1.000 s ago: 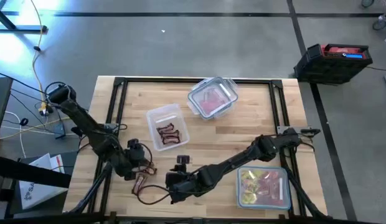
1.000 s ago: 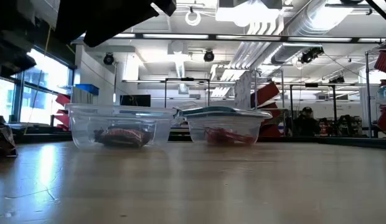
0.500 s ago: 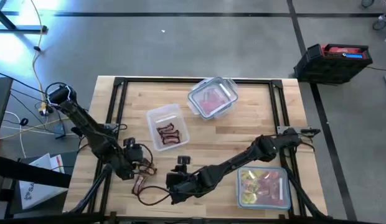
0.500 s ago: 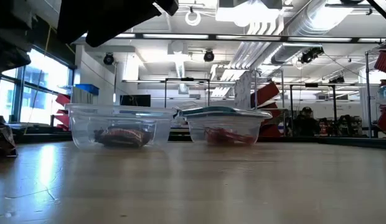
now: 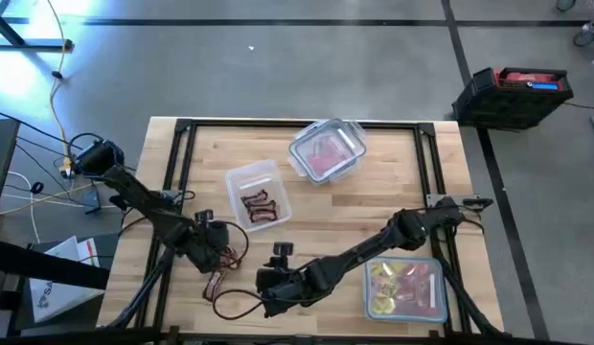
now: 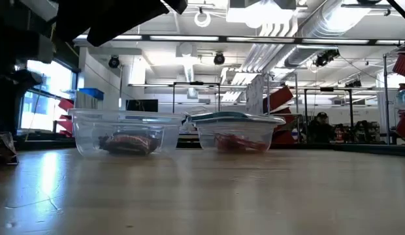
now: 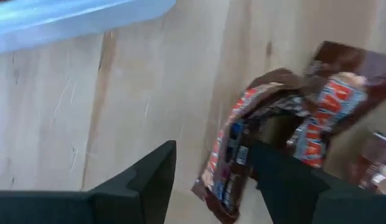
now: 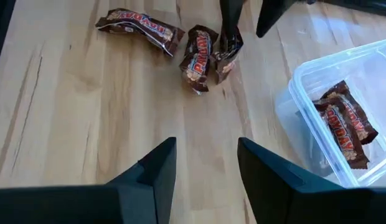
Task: Sort candy
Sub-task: Put the brown chocolate bar into the transparent bin
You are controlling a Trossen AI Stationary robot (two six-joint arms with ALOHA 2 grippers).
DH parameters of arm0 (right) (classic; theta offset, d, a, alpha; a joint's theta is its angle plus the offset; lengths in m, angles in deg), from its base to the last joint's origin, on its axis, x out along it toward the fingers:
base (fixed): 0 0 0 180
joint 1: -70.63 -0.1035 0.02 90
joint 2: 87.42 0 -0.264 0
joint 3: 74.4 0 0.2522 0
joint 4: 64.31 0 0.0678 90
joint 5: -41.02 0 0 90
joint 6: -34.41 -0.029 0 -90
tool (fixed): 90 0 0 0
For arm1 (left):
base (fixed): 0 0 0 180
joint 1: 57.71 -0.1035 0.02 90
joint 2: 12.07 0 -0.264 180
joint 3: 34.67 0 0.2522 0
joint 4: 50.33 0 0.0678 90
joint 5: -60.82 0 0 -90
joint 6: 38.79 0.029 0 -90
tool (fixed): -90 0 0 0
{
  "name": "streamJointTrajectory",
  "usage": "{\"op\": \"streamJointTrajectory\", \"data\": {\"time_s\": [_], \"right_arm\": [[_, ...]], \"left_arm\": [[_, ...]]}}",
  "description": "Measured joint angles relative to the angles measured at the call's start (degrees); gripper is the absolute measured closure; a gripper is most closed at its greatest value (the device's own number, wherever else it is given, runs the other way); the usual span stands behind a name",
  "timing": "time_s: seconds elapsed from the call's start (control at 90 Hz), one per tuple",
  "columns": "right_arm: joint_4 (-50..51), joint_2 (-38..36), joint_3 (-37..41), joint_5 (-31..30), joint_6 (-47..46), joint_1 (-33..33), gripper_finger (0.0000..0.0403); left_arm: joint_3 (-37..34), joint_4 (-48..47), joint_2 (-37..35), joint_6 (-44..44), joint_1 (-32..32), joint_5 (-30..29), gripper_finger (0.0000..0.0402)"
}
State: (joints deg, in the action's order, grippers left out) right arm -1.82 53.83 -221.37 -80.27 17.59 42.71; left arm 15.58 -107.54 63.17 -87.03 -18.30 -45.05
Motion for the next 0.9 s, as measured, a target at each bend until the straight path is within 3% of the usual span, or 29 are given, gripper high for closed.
{"op": "streamJointTrajectory", "data": {"time_s": [0.2, 0.422, 0.711, 0.9], "right_arm": [[0.0, 0.0, 0.0, 0.0, 0.1, -0.27, 0.0263], [5.14, 0.0, 0.0, -0.17, -0.89, -1.72, 0.0264], [24.84, -0.02, 0.0, -0.17, -12.0, -5.5, 0.0288], [33.91, -0.11, 0.0, -1.86, -21.53, -7.39, 0.0307]], "left_arm": [[-7.21, 11.5, 0.15, 0.25, -2.45, 3.49, 0.0211], [-8.73, 12.54, -0.39, -1.95, -2.32, 1.79, 0.0244], [-3.25, 10.02, -1.47, -0.81, -1.58, 2.0, 0.038], [4.12, 8.28, -1.49, 4.39, -3.77, 0.49, 0.0373]]}}
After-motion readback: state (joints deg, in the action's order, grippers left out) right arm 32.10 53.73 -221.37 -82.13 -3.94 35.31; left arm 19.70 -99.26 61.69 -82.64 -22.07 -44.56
